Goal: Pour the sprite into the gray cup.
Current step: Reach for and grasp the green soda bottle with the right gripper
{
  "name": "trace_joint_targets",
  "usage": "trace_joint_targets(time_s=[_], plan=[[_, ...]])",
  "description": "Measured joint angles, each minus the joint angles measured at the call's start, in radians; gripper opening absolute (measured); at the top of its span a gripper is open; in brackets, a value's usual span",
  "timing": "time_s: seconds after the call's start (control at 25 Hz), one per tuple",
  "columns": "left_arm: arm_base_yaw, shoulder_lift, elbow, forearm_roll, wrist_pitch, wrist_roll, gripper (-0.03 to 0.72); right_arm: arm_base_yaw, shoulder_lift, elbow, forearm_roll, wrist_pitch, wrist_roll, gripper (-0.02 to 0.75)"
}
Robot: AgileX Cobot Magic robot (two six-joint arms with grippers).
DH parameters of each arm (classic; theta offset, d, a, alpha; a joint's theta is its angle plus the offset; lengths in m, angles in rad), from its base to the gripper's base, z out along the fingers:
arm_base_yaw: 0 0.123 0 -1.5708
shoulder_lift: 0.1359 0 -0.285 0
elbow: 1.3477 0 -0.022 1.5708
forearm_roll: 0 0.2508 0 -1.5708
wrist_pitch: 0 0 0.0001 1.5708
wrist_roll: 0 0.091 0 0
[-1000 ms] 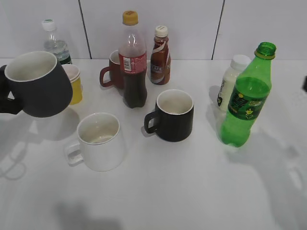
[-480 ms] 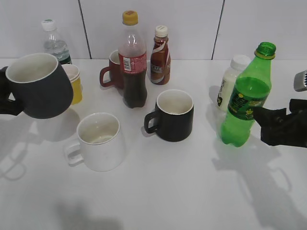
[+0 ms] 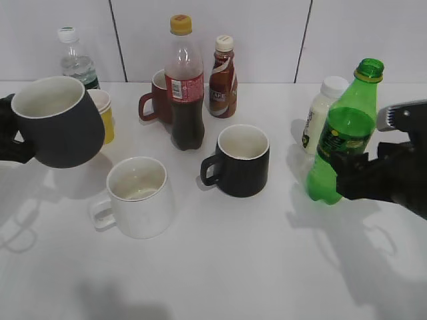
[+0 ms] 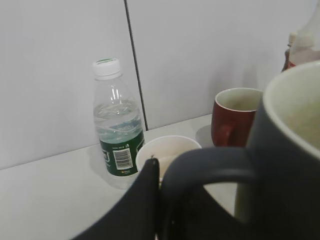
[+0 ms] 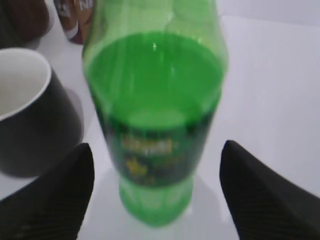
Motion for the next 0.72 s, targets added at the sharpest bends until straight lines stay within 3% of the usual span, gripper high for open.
trace_joint_targets(time_s=[0.28,0.36,0.44,0.6,0.72], plan=[[0.000,0.000,0.000,0.014,0.000,0.000,0.048,0.000,0.222,-0.151,0.007,-0.082,0.054,0.583],[0.000,0.000,0.000,0.035,0.000,0.000,0.048,0.000,0.281,-0.188,0.010,-0.099,0.083,0.525],[0.000,-0.003,0.000,0.071,0.015,-0.001,0.048,0.000,0.307,-0.212,0.009,-0.111,0.095,0.413],[-0.034,-0.052,0.000,0.072,0.093,-0.005,0.048,0.000,0.295,-0.216,-0.005,-0.095,0.091,0.401],[-0.093,-0.121,-0.012,0.061,0.198,-0.008,0.048,0.001,0.234,-0.216,-0.066,0.018,0.042,0.401]])
